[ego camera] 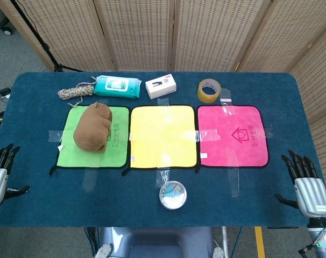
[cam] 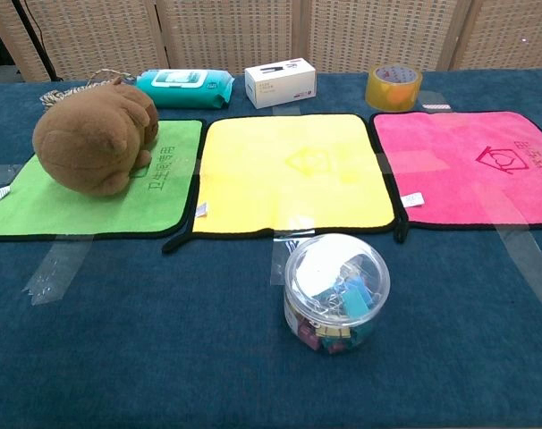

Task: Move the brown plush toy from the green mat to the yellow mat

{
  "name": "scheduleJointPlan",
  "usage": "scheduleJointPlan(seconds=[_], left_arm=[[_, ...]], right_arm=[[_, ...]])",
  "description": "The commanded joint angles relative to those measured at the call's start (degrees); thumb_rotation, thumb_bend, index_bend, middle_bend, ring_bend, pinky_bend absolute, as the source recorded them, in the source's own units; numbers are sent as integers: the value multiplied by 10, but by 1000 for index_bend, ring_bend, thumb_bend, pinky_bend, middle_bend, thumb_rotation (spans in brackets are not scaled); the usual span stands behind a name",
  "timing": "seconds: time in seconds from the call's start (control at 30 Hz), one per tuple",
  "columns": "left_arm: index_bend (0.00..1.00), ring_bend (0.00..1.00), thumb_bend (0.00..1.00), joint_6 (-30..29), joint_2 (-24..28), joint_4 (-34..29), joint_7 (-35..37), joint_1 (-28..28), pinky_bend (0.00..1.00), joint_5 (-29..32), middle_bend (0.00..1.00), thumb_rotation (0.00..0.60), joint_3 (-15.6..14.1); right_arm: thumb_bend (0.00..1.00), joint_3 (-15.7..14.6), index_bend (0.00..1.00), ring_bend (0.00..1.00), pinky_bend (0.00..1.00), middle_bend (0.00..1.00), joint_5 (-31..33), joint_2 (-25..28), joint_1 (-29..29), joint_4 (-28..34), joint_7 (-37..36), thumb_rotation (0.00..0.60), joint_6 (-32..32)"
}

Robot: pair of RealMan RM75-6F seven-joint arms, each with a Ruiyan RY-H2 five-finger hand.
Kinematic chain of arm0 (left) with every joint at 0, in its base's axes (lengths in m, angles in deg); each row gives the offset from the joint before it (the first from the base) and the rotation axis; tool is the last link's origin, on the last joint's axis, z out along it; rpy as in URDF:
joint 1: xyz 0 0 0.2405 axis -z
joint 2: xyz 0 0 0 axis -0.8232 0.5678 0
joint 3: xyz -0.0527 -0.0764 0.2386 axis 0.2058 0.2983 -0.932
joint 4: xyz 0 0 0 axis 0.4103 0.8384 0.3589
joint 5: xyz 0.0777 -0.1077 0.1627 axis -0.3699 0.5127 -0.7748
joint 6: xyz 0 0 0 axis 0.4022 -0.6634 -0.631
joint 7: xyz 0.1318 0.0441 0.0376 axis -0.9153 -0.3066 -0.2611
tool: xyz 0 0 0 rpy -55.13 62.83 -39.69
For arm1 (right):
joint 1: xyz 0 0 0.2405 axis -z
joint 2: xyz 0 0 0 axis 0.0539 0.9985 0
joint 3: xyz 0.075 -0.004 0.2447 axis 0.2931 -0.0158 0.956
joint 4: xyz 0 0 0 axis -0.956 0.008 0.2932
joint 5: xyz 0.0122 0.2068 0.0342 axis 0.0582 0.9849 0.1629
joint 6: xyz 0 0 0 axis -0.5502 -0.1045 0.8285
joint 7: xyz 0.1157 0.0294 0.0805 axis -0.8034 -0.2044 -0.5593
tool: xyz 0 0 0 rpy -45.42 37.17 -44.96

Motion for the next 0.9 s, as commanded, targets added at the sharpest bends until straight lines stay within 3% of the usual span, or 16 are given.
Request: scheduleJointPlan(seconds=[0.03,0.23,0.5,0.77,0.9], left_arm=[[0,0,0,2,-1,0,-5,1,0,1,0,600,0],[0,0,0,4,-3,5,19,4,0,-4,0,600,2],[0,0,0,29,-17,49,176,40,0,-53,0,600,9],[0,0,0,147,-43,104,332,124,0,-12,0,600,54],[0,0,0,220,-81,184,386,182,0,7,0,600,76]], right_arm=[[0,1,0,0,0,0,2,-2,-1,-3,0,600,2],[0,2,0,0,0,0,-1,-3,-2,-1,5,600,0],[0,6,0,0,0,0,5,5,-1,11,-14,600,-4],[0,11,0,0,0,0,25,0,-12,4,-19,600,23],[0,16,0,0,0,0,37,-7,-20,-2,-16,600,39]])
